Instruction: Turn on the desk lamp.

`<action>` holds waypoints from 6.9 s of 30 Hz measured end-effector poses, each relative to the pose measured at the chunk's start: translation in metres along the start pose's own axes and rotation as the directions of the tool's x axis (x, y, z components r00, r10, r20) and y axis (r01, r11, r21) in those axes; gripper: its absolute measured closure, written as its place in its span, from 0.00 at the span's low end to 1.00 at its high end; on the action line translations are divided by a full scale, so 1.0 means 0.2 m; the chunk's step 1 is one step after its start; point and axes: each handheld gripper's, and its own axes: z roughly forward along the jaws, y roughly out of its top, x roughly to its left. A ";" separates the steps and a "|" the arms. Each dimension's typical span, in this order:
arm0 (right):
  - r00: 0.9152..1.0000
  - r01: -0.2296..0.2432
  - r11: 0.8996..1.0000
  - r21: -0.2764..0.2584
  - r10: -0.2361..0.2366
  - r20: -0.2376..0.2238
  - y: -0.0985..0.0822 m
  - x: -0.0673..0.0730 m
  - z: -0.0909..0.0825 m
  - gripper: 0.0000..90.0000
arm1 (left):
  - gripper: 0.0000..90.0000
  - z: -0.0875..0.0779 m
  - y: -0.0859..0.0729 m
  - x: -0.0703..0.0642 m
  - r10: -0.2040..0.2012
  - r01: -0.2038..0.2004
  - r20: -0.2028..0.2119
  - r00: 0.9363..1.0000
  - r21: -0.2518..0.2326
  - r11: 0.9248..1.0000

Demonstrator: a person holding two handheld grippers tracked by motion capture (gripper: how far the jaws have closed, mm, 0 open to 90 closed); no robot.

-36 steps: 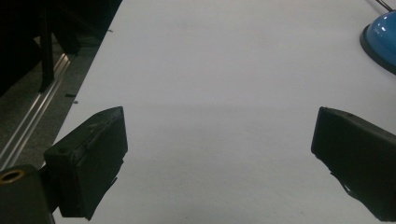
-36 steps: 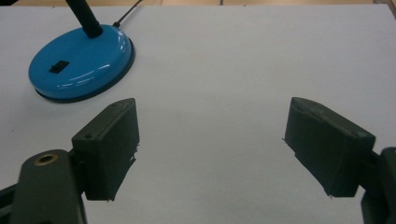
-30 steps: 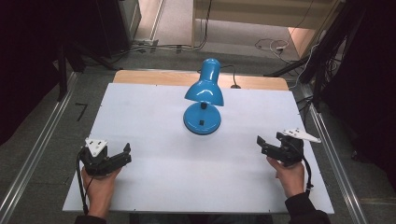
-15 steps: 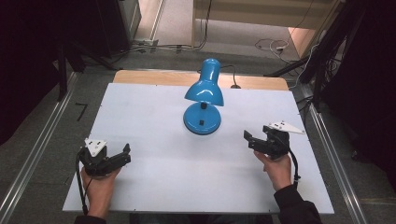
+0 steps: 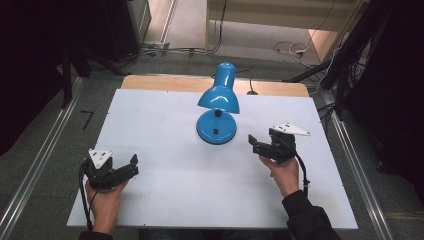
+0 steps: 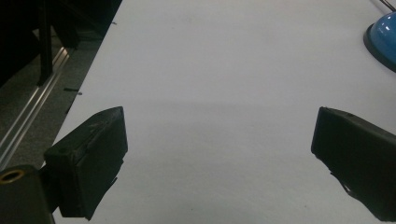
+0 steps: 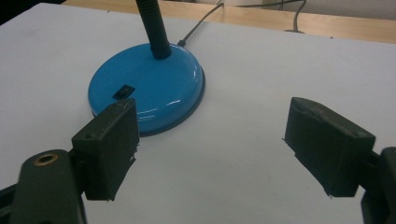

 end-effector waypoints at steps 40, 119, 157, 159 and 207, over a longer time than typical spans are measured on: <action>0.995 0.071 0.997 -0.017 -0.072 -0.066 0.05 0.35 0.35 0.48 | 0.05 0.00 0.00 0.03 -0.031 0.031 0.016 0.999 0.008 1.000; 0.996 0.082 0.997 -0.007 -0.083 -0.022 -0.02 0.43 0.58 0.98 | 0.06 0.02 -0.02 0.06 -0.119 0.115 0.078 0.990 0.051 0.992; 0.995 0.093 0.996 -0.008 -0.092 0.045 -0.03 0.46 0.58 0.98 | 0.06 -0.01 -0.01 0.04 -0.056 0.055 0.080 0.995 0.018 0.998; 0.994 0.101 0.995 -0.011 -0.100 0.053 -0.03 0.47 0.58 0.98 | 0.06 -0.01 -0.01 0.04 -0.052 0.050 0.078 0.996 0.023 0.998; 0.991 -0.005 0.999 0.045 0.011 -0.136 0.04 0.32 0.40 0.29 | 0.06 0.04 -0.01 0.04 -0.080 0.076 0.082 0.993 0.054 0.996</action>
